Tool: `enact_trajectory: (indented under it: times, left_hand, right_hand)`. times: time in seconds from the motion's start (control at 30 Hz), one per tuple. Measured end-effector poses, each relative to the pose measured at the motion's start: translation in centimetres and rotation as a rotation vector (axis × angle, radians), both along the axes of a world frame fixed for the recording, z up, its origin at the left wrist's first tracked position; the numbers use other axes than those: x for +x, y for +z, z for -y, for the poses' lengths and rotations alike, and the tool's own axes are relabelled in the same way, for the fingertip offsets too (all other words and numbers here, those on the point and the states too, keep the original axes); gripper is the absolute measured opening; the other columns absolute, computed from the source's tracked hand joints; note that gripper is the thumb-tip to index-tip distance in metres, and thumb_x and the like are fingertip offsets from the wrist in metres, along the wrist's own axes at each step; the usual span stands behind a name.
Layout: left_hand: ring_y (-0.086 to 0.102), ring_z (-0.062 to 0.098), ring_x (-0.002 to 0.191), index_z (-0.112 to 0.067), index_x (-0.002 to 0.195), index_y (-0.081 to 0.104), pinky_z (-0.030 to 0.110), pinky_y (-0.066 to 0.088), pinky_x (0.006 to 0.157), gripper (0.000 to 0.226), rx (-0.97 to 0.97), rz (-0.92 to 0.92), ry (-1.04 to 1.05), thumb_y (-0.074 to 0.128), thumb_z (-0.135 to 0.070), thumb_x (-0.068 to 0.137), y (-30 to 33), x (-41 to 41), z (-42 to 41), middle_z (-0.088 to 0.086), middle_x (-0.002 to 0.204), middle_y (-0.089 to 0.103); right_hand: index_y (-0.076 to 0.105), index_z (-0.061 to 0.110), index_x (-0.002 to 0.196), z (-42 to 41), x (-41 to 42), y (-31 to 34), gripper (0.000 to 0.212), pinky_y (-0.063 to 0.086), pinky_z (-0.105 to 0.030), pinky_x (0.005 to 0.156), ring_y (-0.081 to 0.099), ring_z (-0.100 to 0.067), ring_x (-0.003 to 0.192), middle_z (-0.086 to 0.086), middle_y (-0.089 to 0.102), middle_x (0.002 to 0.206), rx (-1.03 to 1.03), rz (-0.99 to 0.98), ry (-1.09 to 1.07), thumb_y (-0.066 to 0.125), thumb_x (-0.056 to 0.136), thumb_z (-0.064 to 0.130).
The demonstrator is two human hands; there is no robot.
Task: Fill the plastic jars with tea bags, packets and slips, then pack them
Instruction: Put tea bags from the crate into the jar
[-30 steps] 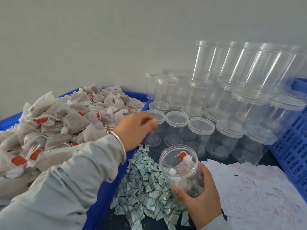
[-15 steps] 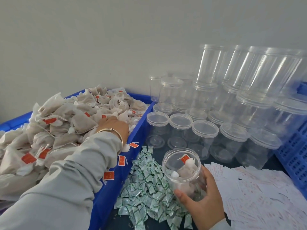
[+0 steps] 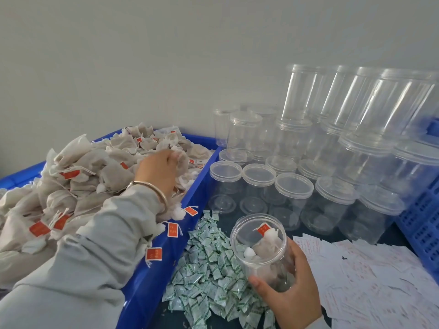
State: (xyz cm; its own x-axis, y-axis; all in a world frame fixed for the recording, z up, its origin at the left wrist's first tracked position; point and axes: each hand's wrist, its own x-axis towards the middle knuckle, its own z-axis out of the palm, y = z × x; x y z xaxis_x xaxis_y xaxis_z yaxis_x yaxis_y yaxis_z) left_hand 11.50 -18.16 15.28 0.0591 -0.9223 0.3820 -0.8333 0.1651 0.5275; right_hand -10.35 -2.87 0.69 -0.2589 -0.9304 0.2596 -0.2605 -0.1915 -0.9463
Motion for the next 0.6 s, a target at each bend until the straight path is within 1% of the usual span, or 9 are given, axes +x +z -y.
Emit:
enact_trajectory:
  times: [0.07,0.17,0.2,0.23,0.3,0.33,0.4,0.5,0.6]
  left_hand:
    - [0.050,0.029,0.066,-0.002,0.097,0.059,0.036,0.042,0.063,0.033,-0.010,-0.314,-0.030,0.034,-0.023,0.101,0.5,0.0,-0.5,0.009,0.072,0.054]
    - [0.059,0.026,0.065,-0.001,0.088,0.056,0.040,0.048,0.067,0.032,0.128,-0.648,-0.207,0.034,-0.020,0.101,1.1,-0.7,-1.7,0.011,0.068,0.059]
    - [0.060,0.022,0.057,-0.005,0.084,0.056,0.037,0.050,0.062,0.030,0.188,-0.755,-0.277,0.035,-0.018,0.101,1.2,-1.3,-2.1,0.005,0.060,0.059]
    - [0.060,0.015,0.050,-0.010,0.085,0.057,0.030,0.050,0.052,0.026,0.256,-0.852,-0.322,0.037,-0.016,0.101,1.3,-1.9,-2.7,0.001,0.056,0.060]
    - [0.058,0.011,0.043,-0.016,0.091,0.057,0.019,0.043,0.036,0.017,0.399,-0.938,-0.380,0.043,-0.014,0.099,1.0,-3.3,-3.7,0.004,0.063,0.064]
    - [0.057,0.012,0.043,-0.017,0.094,0.057,0.018,0.042,0.034,0.013,0.471,-0.917,-0.417,0.045,-0.013,0.097,0.6,-4.0,-4.1,0.008,0.070,0.065]
    - [0.056,0.014,0.044,-0.020,0.095,0.059,0.019,0.040,0.035,0.009,0.553,-0.759,-0.517,0.053,-0.013,0.093,-0.5,-5.1,-4.7,0.009,0.076,0.066]
    - [0.052,0.008,0.044,-0.024,0.087,0.063,0.018,0.041,0.039,0.006,0.497,-0.421,-0.701,0.064,-0.018,0.087,-1.6,-5.8,-5.7,-0.007,0.067,0.067]
    - [0.057,-0.001,0.049,-0.026,0.085,0.064,0.014,0.045,0.047,0.008,0.481,-0.286,-0.835,0.069,-0.019,0.084,-1.9,-6.4,-6.6,-0.015,0.067,0.067]
  right_hand:
    - [0.042,0.039,0.134,-0.1,0.0,-0.1,0.113,0.045,-0.049,0.101,0.051,-0.009,0.123,0.015,0.053,0.131,0.003,0.006,-0.014,0.083,0.034,0.070]
    - [0.041,0.041,0.134,0.0,0.0,-0.2,0.113,0.045,-0.049,0.101,0.050,-0.008,0.123,0.015,0.052,0.131,0.011,0.002,-0.020,0.083,0.034,0.072]
    - [0.040,0.041,0.134,0.0,-0.1,-0.3,0.112,0.045,-0.048,0.101,0.050,-0.008,0.123,0.015,0.052,0.131,0.012,-0.007,-0.021,0.083,0.035,0.071]
    - [0.040,0.042,0.134,0.1,0.0,-0.4,0.112,0.045,-0.048,0.101,0.050,-0.008,0.123,0.016,0.052,0.132,0.014,-0.018,-0.022,0.083,0.035,0.071]
    - [0.040,0.043,0.134,0.1,-0.1,-0.6,0.111,0.046,-0.047,0.101,0.050,-0.007,0.123,0.016,0.052,0.132,0.014,-0.023,-0.023,0.084,0.036,0.070]
    - [0.041,0.042,0.134,0.1,-0.1,-0.7,0.110,0.046,-0.047,0.100,0.051,-0.008,0.123,0.015,0.053,0.131,0.010,-0.016,-0.021,0.085,0.037,0.068]
    - [0.043,0.039,0.134,0.3,-0.1,-0.8,0.109,0.047,-0.047,0.099,0.053,-0.010,0.122,0.011,0.055,0.131,-0.003,-0.004,-0.020,0.086,0.038,0.064]
    - [0.044,0.033,0.134,0.4,-0.2,-0.8,0.109,0.047,-0.049,0.099,0.054,-0.015,0.121,0.005,0.056,0.130,-0.021,0.020,-0.020,0.088,0.038,0.061]
    - [0.043,0.031,0.135,0.5,-0.3,-0.9,0.111,0.045,-0.050,0.099,0.054,-0.017,0.121,0.003,0.056,0.130,-0.015,0.007,-0.028,0.088,0.038,0.059]
